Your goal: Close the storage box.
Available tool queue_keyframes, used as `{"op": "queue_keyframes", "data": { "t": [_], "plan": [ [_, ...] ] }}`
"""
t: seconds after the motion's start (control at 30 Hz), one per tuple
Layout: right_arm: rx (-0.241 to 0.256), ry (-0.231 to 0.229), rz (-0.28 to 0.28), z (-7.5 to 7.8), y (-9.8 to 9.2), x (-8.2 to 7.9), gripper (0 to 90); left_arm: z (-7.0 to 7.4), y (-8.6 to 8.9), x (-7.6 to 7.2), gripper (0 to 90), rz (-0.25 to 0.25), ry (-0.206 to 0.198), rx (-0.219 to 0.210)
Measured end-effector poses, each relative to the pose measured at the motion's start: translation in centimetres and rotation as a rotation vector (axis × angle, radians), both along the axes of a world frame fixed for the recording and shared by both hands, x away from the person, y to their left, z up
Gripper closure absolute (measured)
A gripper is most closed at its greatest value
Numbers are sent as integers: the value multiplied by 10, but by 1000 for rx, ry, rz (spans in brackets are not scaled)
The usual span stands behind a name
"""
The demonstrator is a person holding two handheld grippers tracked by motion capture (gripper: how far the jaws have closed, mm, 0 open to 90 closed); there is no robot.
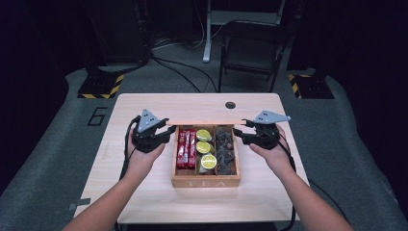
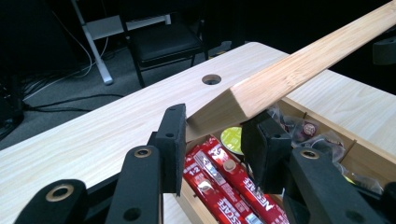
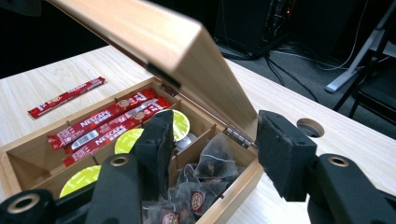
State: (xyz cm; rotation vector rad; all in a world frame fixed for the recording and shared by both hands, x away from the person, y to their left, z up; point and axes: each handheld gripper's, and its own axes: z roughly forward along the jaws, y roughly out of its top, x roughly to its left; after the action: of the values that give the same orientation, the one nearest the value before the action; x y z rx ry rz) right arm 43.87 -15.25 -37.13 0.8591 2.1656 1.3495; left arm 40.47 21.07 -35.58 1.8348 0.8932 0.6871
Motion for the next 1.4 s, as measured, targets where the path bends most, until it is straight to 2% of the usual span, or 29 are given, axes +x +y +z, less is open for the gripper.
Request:
{"op": "queue_keyframes", "data": {
  "t": [0.27,0.37,0.53,0.87,1.1,1.17,1.2,1.23,1.27,1.4],
  "plan": [
    [31,22,5,-2,-2,-12,472,-11,2,-11,602,-9,9,-18],
    [20,11,15,-3,-2,-17,470,-16,2,-14,600,-9,10,-26],
    [38,11,23,-5,-4,-28,469,-23,5,-21,598,-24,26,-32],
    [-10,-30,40,-8,-4,-45,486,-33,6,-30,600,-41,39,-4],
    [4,-14,37,-16,-6,-53,499,-40,5,-36,595,-46,32,20],
    [3,-15,41,-18,-6,-55,499,-41,6,-38,589,-53,48,13],
    [-5,-23,40,-20,-6,-55,500,-42,7,-38,584,-54,42,9],
    [-5,-12,33,-20,-6,-57,500,-44,7,-41,580,-63,49,2],
    [-9,-21,40,-22,-6,-58,499,-45,7,-42,573,-62,37,-1],
    [-16,-13,33,-26,-6,-61,500,-46,6,-48,565,-70,27,27]
  ]
}}
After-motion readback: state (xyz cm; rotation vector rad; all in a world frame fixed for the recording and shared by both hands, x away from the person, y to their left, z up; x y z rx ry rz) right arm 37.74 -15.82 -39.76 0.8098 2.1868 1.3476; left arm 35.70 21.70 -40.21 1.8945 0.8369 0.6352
